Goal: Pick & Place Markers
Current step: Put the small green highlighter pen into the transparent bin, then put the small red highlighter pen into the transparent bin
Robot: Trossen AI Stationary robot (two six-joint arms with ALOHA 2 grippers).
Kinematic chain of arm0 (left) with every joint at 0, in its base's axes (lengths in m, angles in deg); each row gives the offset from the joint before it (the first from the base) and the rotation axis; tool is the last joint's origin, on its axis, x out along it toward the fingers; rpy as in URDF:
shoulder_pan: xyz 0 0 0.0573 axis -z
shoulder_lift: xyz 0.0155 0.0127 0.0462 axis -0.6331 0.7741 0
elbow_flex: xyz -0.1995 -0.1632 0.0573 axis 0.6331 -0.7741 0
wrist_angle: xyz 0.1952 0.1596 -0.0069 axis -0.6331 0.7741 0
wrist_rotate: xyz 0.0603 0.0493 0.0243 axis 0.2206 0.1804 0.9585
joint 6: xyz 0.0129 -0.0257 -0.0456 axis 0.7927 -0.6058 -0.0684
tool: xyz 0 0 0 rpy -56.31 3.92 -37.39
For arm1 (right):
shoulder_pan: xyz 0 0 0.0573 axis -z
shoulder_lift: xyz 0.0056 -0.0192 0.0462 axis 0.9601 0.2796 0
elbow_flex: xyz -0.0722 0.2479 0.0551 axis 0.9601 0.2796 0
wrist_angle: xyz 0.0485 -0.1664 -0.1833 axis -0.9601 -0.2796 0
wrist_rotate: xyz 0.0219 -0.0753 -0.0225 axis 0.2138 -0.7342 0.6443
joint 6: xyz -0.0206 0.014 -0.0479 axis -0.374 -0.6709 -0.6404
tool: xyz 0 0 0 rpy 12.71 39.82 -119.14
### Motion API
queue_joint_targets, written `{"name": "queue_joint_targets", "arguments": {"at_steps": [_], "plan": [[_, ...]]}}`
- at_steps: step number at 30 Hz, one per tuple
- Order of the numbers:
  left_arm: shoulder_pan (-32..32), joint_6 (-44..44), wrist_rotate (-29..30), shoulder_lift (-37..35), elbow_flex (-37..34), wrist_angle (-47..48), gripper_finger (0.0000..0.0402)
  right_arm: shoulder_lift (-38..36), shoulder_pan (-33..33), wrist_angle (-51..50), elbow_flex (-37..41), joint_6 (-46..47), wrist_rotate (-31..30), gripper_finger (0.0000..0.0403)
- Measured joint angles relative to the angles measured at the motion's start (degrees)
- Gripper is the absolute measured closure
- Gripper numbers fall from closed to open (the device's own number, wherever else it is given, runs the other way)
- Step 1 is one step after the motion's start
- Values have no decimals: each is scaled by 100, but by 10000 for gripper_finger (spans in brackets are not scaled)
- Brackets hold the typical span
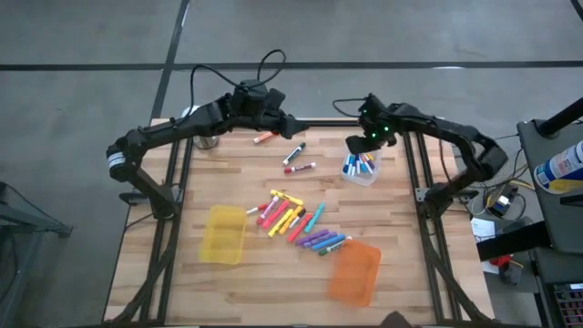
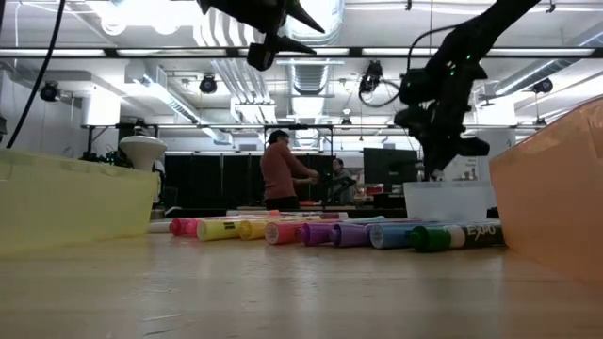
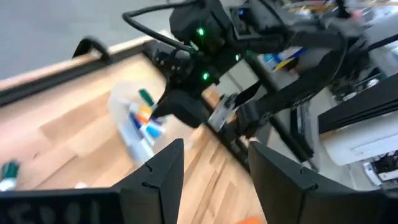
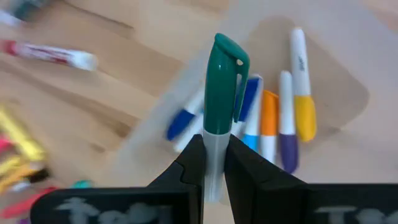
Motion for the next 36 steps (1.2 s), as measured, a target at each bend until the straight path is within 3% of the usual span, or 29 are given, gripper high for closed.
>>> {"name": "queue_joint_targets", "arguments": {"at_steps": [5,18,27,36], "plan": [[0,124,-1,0,-2,414,229,402,-2,-2,4,-123,-187,369],[0,248,44,0,-79,654,229,791,20,-47,6,-240,-287,289],[104,507,5,0,-736,1356,229,-223,-14,-122,6,-473,-134,244],[693,1519,-131,-2,-1705,1502,229,-1318,-17,159,6,-473,-137,243]]}}
